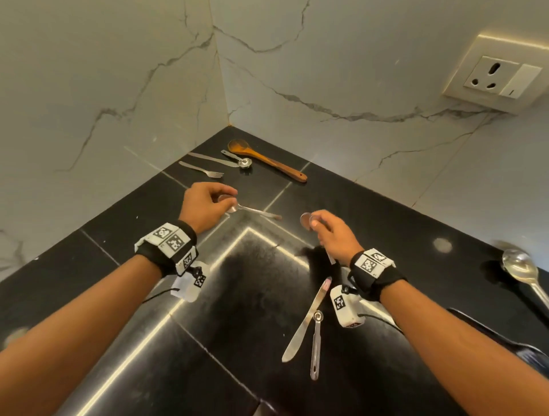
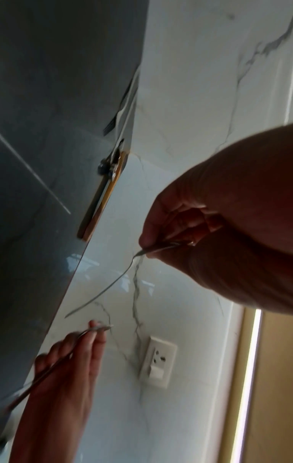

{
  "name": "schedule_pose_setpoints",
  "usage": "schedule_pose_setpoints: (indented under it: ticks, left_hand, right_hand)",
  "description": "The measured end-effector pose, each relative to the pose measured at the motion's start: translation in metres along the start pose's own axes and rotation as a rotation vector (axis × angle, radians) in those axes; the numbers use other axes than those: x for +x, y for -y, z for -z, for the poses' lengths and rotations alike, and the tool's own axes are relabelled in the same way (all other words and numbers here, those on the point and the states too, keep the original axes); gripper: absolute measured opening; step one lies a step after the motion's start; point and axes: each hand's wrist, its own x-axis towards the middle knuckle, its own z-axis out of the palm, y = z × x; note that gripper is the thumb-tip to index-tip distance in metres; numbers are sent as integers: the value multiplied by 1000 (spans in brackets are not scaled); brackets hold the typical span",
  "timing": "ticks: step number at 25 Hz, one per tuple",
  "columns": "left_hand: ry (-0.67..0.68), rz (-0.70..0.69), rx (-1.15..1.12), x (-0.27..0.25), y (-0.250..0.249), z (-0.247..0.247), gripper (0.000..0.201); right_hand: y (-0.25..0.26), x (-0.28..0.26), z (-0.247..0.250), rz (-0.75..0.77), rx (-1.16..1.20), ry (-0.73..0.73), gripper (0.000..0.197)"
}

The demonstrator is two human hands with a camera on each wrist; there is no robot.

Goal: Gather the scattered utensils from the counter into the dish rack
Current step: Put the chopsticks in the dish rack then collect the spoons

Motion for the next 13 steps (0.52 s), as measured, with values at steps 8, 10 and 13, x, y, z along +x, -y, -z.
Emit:
schedule_pose_setpoints:
  ticks: [8,10,13]
  left_hand:
    - [265,25,-475,-105,-54,-99,15]
    - [291,59,-570,-123,-66,-123,15]
    - [352,105,-646,-146,-82,-151,21]
  right_hand:
    - [34,-94,45,84,-52,86,17]
    - [28,-115,45,57,-102,89,16]
    - [12,-145,58,-57,-84,30,16]
